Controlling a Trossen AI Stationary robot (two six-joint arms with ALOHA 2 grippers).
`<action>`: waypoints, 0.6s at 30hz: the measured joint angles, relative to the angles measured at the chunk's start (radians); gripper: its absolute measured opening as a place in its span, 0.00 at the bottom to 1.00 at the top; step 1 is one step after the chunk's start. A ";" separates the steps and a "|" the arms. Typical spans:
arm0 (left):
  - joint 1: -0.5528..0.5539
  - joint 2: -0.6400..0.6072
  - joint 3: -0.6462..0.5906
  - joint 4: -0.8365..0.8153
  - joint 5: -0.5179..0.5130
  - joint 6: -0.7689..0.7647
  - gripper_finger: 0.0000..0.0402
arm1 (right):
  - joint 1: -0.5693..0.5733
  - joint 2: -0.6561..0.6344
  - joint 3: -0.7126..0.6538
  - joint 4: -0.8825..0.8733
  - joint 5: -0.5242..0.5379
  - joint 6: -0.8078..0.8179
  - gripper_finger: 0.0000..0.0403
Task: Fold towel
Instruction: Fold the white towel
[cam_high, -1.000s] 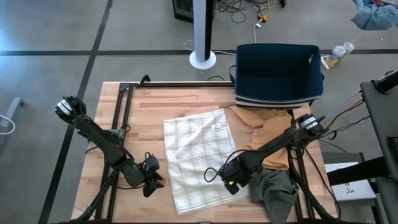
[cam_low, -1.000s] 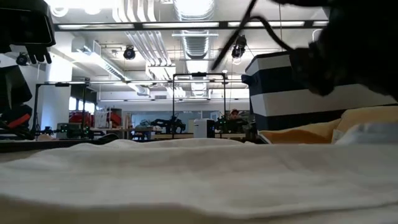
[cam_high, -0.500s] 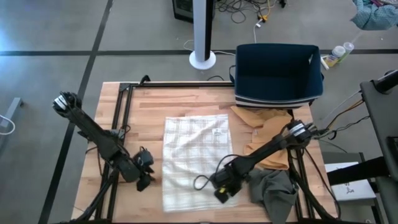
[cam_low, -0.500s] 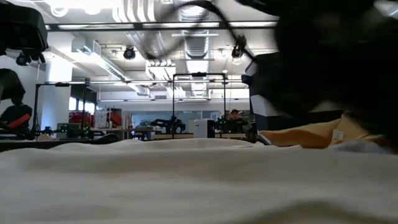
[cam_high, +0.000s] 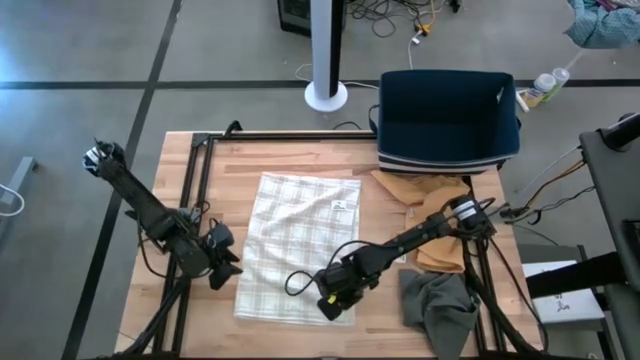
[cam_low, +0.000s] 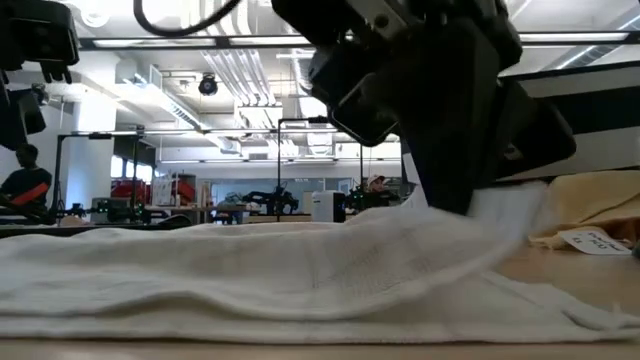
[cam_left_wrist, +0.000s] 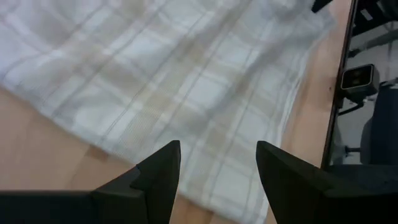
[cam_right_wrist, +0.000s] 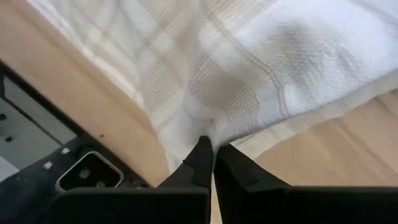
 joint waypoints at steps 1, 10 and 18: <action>0.000 0.020 0.000 0.021 -0.001 0.008 0.51 | 0.000 0.000 0.002 0.001 -0.004 0.008 0.00; -0.002 0.199 0.000 0.210 0.063 0.065 0.51 | 0.010 -0.004 0.034 -0.178 -0.060 -0.005 0.00; -0.084 0.277 0.012 0.407 0.144 0.047 0.51 | 0.010 -0.005 0.028 -0.201 -0.064 -0.030 0.00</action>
